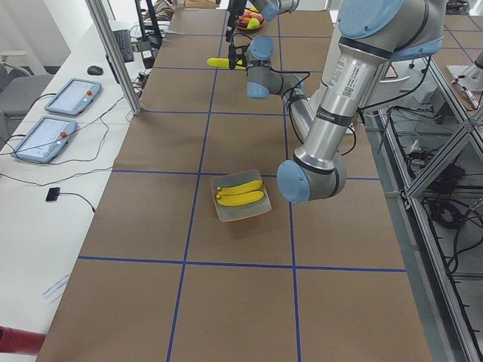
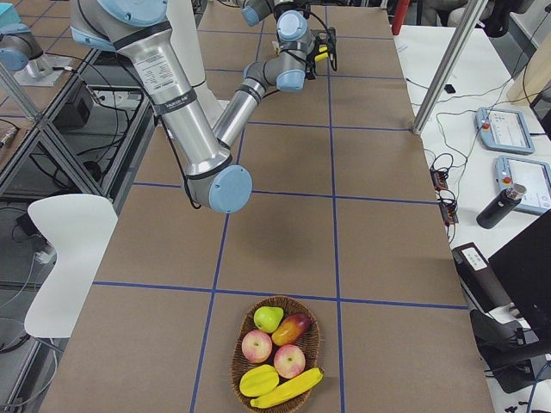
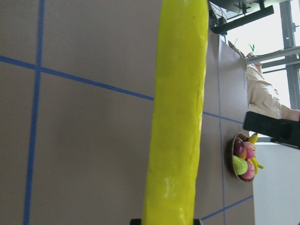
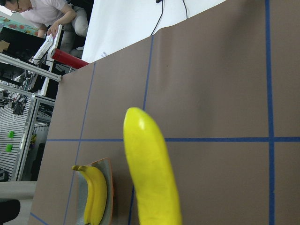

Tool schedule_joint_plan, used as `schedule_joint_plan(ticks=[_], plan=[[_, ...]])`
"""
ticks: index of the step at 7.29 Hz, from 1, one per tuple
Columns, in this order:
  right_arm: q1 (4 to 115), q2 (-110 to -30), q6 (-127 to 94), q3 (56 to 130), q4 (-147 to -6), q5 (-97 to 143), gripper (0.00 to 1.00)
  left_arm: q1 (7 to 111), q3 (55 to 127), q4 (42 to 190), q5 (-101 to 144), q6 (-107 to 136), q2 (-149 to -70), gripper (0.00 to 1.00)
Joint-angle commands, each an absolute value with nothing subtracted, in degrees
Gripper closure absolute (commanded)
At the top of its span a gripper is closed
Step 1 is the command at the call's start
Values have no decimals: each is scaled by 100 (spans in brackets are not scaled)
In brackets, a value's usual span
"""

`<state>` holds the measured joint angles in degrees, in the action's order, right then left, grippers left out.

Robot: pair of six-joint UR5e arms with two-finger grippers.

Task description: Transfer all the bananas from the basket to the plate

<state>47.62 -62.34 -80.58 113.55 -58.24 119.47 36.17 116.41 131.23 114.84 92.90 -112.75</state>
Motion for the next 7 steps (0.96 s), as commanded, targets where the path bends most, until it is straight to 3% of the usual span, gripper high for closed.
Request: schedule_joint_plan(ticks=[1, 4, 7], plan=[[5157, -7036, -7264, 11259, -5836, 11962, 0, 3691, 11795, 13104, 11426, 9299, -10104, 100], [6060, -8074, -5587, 11005, -5880, 12477, 0, 3946, 11769, 13096, 11330, 9334, -8504, 100], [7344, -8944, -3269, 10540, -5880, 13296, 0, 4025, 11603, 13087, 11181, 9308, -7938, 100]])
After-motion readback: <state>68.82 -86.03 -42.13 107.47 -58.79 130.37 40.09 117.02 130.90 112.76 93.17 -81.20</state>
